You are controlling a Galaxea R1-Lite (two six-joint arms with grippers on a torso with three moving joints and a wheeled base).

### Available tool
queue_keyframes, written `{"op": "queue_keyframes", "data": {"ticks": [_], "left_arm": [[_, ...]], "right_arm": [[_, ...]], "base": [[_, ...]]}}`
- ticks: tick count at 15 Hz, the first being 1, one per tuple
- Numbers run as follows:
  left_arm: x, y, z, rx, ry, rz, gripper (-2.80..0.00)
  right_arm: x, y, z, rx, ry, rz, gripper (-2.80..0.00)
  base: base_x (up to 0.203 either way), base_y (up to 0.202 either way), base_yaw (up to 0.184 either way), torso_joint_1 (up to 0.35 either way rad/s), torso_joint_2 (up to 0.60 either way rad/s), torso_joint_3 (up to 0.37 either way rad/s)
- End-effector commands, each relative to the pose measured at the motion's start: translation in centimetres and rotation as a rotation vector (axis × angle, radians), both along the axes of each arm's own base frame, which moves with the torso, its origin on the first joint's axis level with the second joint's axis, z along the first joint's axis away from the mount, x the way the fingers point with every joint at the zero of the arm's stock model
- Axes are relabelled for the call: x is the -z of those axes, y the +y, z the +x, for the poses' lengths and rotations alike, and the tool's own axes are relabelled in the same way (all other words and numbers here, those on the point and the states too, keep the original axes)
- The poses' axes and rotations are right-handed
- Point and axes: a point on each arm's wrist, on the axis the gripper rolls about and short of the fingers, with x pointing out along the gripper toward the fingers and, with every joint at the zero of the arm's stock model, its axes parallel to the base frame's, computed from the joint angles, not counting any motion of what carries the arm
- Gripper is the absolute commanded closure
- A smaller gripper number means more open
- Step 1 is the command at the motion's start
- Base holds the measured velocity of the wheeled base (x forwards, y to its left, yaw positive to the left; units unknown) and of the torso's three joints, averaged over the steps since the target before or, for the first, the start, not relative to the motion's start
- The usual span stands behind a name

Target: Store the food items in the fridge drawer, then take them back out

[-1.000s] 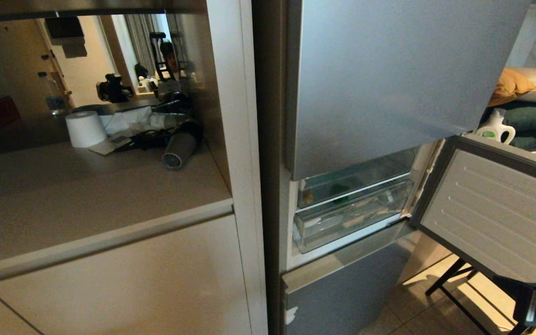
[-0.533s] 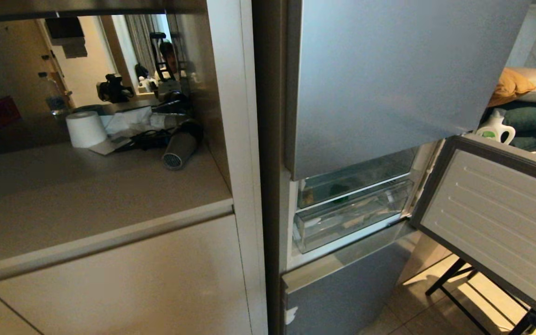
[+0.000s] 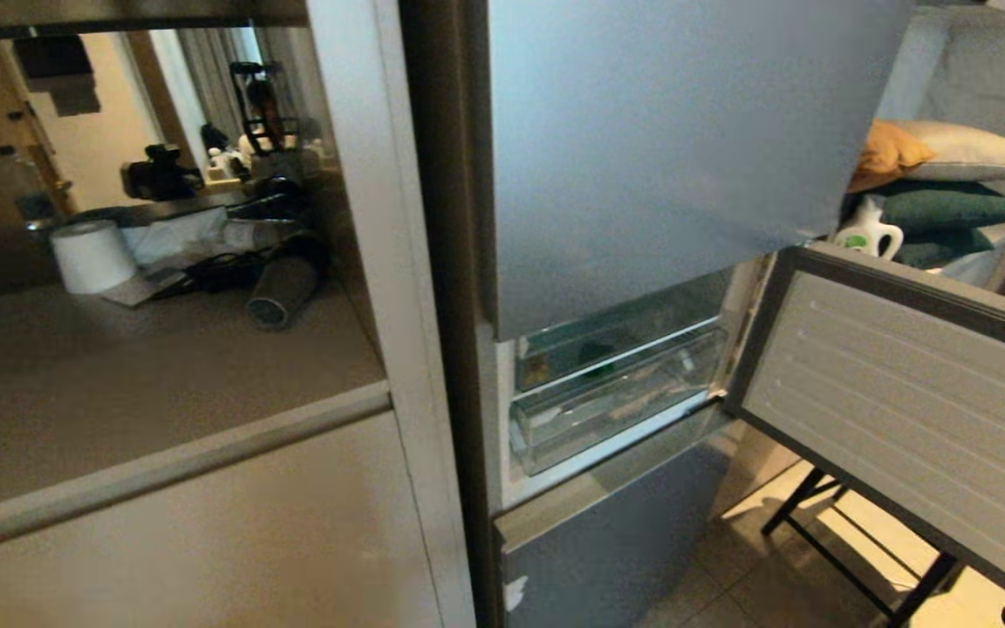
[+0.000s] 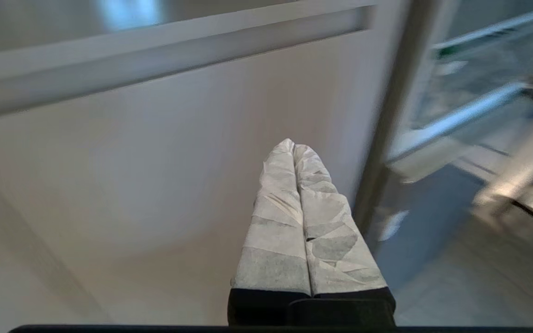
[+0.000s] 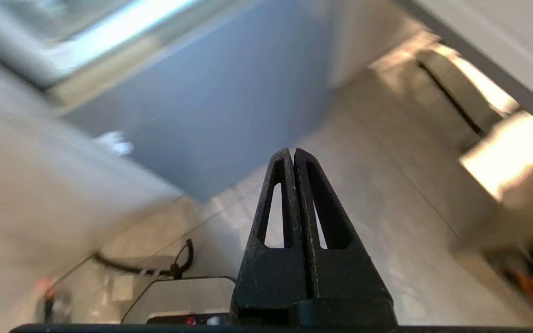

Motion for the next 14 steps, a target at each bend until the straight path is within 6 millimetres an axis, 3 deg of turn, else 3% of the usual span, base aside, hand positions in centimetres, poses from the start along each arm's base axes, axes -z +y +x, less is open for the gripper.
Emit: {"op": "queue_keyframes", "data": {"ticks": [1,10,14], "left_arm": [[0.3,0.0,0.1,0.0,0.01,0.0,0.0],[0.3,0.0,0.1,0.001,0.01,0.0,0.0],[0.3,0.0,0.1,0.0,0.011,0.0,0.0]], "right_arm": [[0.0,0.0,0.0,0.001,0.001,0.002,0.0],[-0.1,-0.5,0.2,0.082,0.015,0.023,0.0],[-2.4,-3.2,3.1,0.333,-0.102,0.02,0.0]], "base": [[0.0,0.005,-0.179,0.002,0.0,0.002],[-0.001,0.01,-0.172,0.004,0.0,0.002],[-0.001,0.001,-0.045,0.0,0.0,0.001]]}}
